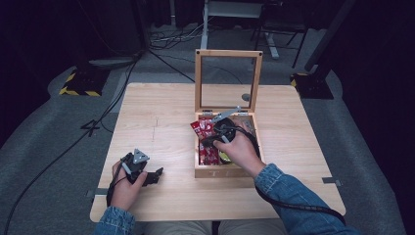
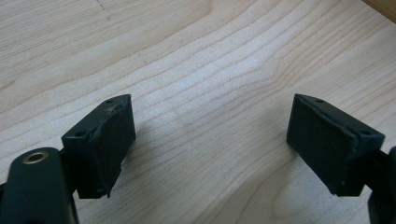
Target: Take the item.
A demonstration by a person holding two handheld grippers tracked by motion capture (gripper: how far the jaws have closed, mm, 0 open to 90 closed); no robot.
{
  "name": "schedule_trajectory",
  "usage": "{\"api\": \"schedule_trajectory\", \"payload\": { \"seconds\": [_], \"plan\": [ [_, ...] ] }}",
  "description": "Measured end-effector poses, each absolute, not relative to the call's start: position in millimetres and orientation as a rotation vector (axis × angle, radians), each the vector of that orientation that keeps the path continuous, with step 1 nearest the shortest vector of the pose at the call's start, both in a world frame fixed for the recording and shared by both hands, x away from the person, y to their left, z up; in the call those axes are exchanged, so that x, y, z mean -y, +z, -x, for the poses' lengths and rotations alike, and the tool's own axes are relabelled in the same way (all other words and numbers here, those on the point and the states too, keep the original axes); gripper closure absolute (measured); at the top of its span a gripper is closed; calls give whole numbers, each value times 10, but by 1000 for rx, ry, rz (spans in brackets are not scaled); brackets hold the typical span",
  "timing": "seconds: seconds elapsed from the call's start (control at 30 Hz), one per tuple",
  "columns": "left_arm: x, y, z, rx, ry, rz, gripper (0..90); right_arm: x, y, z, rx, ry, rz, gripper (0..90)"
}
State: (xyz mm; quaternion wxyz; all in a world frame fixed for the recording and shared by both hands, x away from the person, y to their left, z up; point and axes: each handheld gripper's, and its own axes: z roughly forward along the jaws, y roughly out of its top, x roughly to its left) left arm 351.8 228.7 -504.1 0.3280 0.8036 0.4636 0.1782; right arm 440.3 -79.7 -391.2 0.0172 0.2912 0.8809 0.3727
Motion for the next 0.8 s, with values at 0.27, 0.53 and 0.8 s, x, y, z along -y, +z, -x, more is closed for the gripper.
{"api": "schedule_trajectory", "payload": {
  "seconds": [0.27, 0.53, 0.8],
  "plan": [
    [-2288, -5040, -3518, -1214, 467, -2104, 157, 907, -3741, -4406, -2691, 1217, -908, 820],
    [-2288, -5041, -3518, -1213, 466, -2104, 157, 1008, -3586, -4393, -2641, 1238, -886, 820],
    [-2288, -5040, -3518, -1214, 466, -2104, 157, 1090, -3495, -4393, -2611, 1239, -883, 820]
  ]
}}
